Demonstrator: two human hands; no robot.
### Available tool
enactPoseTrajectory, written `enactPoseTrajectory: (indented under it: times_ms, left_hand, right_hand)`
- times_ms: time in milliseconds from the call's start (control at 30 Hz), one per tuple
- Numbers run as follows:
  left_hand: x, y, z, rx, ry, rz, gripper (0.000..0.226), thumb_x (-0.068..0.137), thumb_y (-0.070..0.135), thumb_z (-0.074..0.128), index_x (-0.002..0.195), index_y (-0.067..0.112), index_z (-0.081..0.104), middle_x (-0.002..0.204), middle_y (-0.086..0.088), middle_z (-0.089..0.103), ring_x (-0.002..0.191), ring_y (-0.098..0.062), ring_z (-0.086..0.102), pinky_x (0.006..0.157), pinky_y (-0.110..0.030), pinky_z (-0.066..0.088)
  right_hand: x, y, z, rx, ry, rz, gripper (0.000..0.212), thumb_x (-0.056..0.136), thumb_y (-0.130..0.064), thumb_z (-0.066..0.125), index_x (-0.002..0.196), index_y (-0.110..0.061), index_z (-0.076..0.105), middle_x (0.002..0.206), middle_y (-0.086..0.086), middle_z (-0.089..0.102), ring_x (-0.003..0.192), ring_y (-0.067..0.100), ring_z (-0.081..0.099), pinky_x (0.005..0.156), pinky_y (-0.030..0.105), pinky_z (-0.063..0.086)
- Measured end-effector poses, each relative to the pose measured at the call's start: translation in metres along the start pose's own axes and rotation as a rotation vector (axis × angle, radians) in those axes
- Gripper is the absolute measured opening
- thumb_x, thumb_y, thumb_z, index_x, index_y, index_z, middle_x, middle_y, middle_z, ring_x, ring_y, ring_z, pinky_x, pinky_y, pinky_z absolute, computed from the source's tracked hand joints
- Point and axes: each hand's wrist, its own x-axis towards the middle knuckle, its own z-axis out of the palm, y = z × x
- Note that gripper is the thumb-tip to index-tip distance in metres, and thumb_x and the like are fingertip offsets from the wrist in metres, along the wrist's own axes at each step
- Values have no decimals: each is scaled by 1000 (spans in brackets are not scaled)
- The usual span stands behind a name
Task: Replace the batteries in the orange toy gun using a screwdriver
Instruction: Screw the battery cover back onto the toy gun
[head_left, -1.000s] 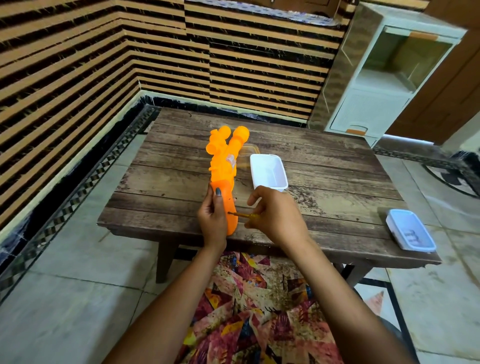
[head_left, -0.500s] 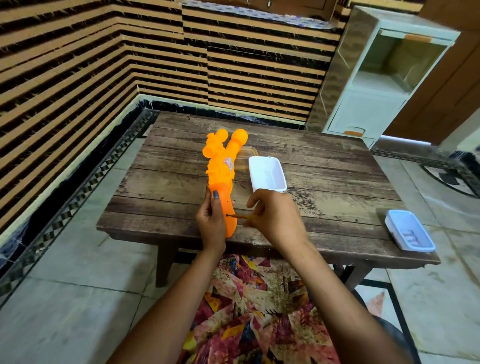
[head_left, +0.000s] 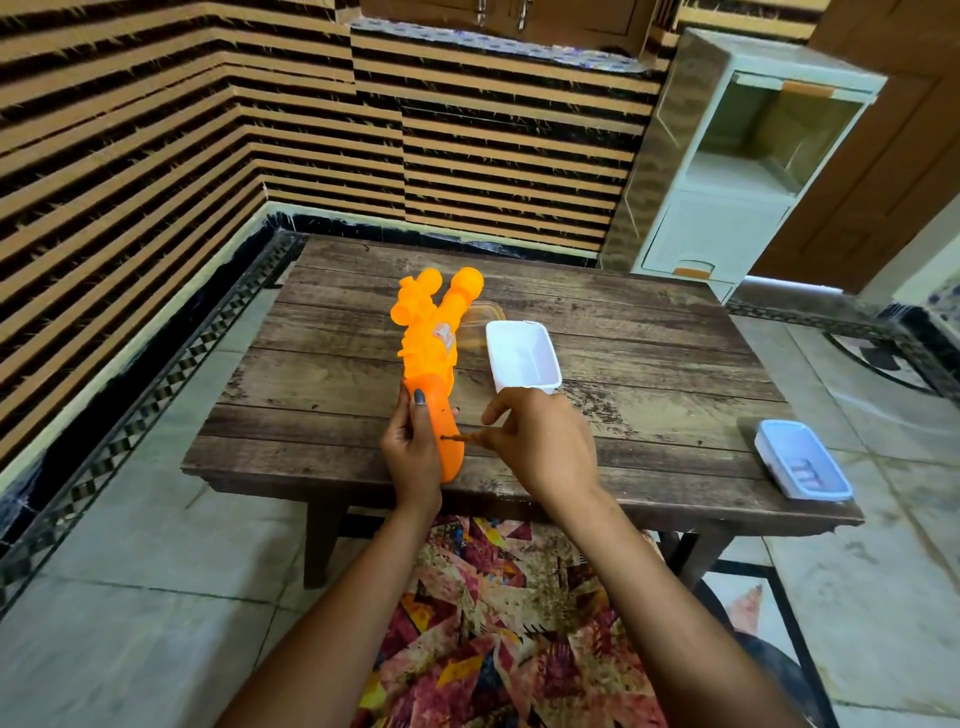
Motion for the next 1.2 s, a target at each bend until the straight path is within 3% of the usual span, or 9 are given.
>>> enactPoseTrajectory:
  times_ms: [133,300,467,633,767,833,933,1067,1200]
  left_hand:
    - [1,-2,1,37,29,2,72,79,61,51,126,6,54,101,-24,67,91,-37,65,81,-57,51]
    - [3,1,1,54,35,30,72,78,59,49,124,5,56,95,-24,68,88,-43,63,77,-54,52]
    - [1,6,2,45,24,14,45,94,33,48,127,1,53,100,-27,66,81,-34,66,74,-42,53]
    - [2,-1,1,52,31,27,71,79,58,48,125,4,54,93,-26,67,80,-38,63,76,-55,51]
    - [2,1,0,35,26,30,67,79,56,48,122,6,57,83,-21,65,72,-31,59,68,-45,50]
    - [2,1,1,42,23,38,68,79,56,48,122,4,56,78,-26,62,69,-29,54,65,-47,49]
    - [5,-2,0,39,42,22,73,78,58,48,125,3,54,87,-29,65,75,-30,61,72,-51,52]
    - [7,-3,1,47,56,-3,69,79,59,49,120,5,58,93,-27,67,83,-34,65,78,-56,52]
    - [3,2,1,27,48,14,47,91,39,49,116,0,60,69,-19,60,61,-15,59,62,-31,50]
  right_hand:
    - [2,-2,3,-88,-9,11,23,90,-35,56,97,-16,67,87,13,69,84,34,63,63,31,42]
    - [2,-2,1,26,-159,-29,43,69,-22,78,107,-21,57,95,5,64,88,25,60,72,34,49]
    - [3,1,3,36,-18,17,22,77,-28,73,96,-22,64,87,6,71,84,26,64,69,32,49]
    - [7,0,2,-6,-68,19,14,88,-30,59,92,-18,66,82,9,71,80,29,65,68,33,52]
    - [7,0,-2,20,-180,-1,41,69,-26,79,104,-19,59,93,4,64,88,23,60,71,32,48]
    - [6,1,-2,26,-132,-10,35,68,-20,80,97,-20,61,89,5,66,87,26,62,71,33,49]
    - [7,2,0,63,-44,32,20,74,-30,75,89,-20,65,83,6,69,81,24,62,67,31,47]
    - [11,1,3,48,-101,37,13,85,-30,64,87,-18,67,80,11,71,78,29,65,68,34,53]
    - [12,1,-3,32,-210,-13,40,70,-27,79,104,-19,59,91,4,64,85,24,59,71,32,47]
